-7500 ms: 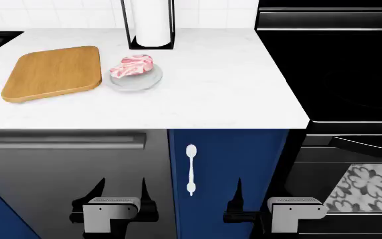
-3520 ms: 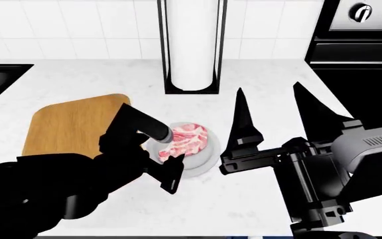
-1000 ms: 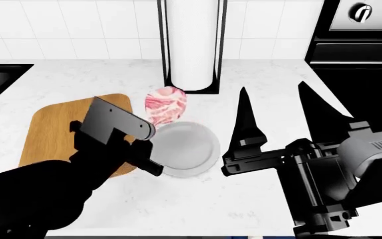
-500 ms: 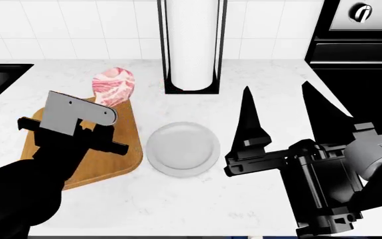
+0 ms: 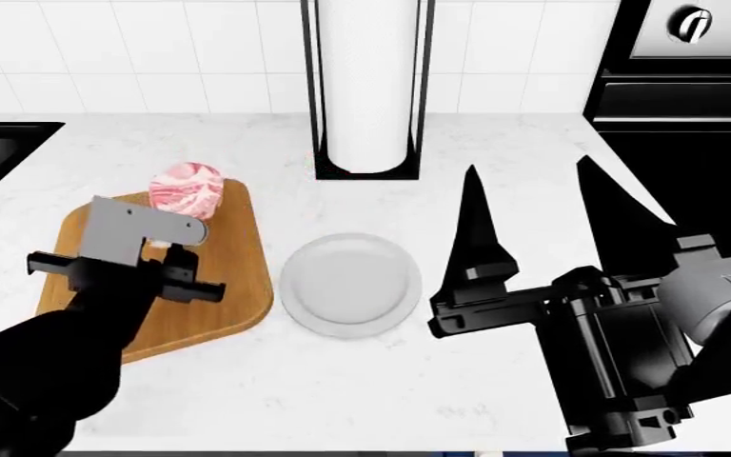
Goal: Pick the pork chop from the plate and place it on the cutting board. Then pick the condiment bottle from the cabinet and place it next to the cutting board.
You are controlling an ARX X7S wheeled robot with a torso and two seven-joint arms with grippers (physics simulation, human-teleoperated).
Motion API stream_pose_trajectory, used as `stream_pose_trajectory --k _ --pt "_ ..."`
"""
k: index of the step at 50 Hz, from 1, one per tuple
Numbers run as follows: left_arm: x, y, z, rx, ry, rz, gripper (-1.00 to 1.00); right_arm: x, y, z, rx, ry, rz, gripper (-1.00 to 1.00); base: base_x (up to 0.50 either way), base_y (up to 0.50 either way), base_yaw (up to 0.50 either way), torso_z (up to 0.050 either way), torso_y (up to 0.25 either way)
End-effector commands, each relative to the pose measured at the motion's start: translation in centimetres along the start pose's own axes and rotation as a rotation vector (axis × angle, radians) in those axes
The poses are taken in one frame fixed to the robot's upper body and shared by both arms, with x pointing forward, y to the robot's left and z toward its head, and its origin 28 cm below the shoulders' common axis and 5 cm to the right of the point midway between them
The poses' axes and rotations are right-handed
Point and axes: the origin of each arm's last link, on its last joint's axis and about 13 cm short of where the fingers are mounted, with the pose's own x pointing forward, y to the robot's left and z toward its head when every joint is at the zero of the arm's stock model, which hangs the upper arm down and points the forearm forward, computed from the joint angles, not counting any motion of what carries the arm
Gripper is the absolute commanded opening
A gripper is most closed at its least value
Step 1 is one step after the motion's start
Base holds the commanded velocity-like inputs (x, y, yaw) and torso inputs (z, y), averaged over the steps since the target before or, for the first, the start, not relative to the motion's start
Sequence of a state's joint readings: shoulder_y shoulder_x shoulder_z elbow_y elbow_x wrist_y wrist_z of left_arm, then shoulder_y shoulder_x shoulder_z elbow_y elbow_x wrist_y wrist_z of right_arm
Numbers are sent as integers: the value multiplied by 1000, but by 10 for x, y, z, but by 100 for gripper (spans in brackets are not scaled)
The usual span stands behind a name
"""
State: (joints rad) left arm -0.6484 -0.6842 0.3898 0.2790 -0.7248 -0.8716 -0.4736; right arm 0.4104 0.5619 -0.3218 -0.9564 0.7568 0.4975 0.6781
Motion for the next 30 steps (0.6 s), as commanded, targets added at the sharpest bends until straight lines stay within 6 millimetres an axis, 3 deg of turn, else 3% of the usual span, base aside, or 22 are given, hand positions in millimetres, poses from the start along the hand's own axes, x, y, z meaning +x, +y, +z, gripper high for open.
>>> stream_pose_trajectory --k 1,17,18,30 --pt "8 1 -10 0 34 24 -100 0 0 0 0 2 1 100 0 0 0 0 0" --pt "9 -3 -14 -11 49 10 -100 0 0 0 0 2 0 100 0 0 0 0 1" --pt "9 -3 -14 -10 42 7 100 0 0 0 0 2 0 100 0 0 0 0 0" --pt "9 -2 -11 -17 19 12 100 0 0 -1 1 3 -2 100 0 0 0 0 0"
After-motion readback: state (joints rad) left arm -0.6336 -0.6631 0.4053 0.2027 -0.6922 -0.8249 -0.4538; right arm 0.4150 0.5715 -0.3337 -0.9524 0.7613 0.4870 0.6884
